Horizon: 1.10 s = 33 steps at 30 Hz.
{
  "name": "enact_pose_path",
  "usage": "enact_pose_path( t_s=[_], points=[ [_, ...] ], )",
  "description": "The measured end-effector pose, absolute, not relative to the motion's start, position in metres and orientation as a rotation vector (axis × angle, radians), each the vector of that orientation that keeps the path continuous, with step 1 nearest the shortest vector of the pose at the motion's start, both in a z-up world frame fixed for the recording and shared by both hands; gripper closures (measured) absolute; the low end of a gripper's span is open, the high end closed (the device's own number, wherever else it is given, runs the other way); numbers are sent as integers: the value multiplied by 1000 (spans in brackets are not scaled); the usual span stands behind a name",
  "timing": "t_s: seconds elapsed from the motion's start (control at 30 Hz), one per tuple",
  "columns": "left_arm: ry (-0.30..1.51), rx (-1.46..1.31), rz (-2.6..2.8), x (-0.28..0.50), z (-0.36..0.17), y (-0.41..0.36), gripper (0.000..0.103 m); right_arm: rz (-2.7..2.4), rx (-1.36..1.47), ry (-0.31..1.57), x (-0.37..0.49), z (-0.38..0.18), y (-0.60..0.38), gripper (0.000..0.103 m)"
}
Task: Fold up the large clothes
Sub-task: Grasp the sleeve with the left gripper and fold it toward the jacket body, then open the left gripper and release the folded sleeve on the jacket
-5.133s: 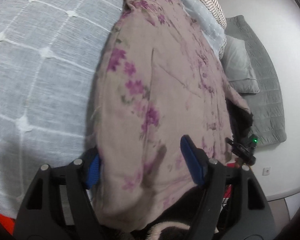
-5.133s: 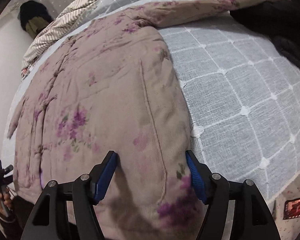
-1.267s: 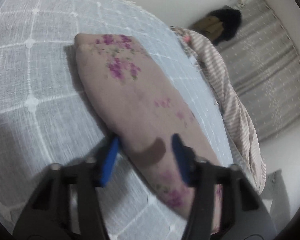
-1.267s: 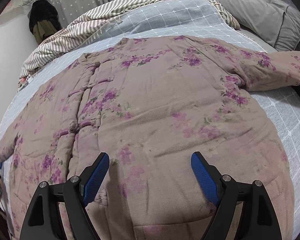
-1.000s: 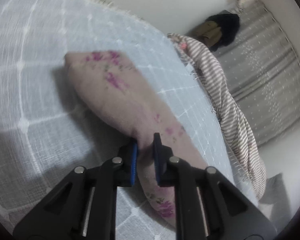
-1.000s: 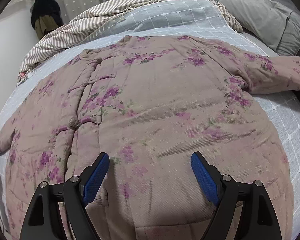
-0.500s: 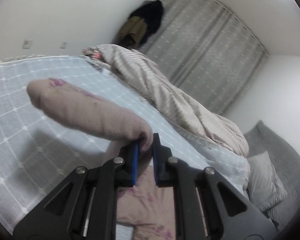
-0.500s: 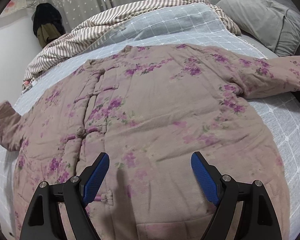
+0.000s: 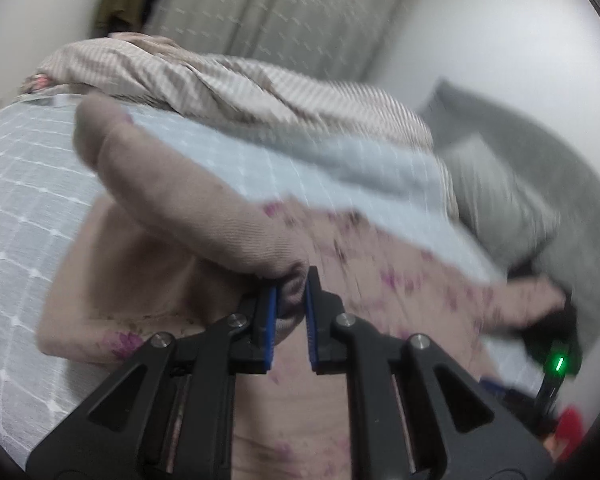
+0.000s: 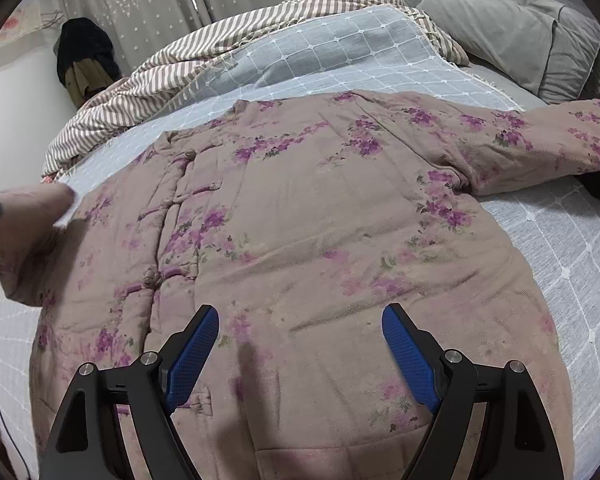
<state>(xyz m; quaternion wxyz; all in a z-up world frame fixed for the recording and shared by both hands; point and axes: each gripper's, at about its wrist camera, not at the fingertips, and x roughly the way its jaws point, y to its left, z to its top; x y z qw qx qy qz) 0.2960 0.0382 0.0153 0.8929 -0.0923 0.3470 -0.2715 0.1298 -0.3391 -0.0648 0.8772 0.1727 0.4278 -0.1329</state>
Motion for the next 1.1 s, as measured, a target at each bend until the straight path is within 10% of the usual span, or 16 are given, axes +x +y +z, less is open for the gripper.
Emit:
enact_pose_path(
  t_s=[0.3,0.53,0.97,1.1],
  points=[
    [1039,56,-755,279,-81,-19,83,-271,330,908,133,-68,-336,18],
    [974,-45,-825,249,-36,14,36,-212,390,883,132,-65,-340,18],
    [728,-366,-533,298,-34,133,34,171,702,875,189,-80,-309,24],
    [688,-467,-466,307,-42,160,40,74,629,938,216,-94,-293,70]
  ],
)
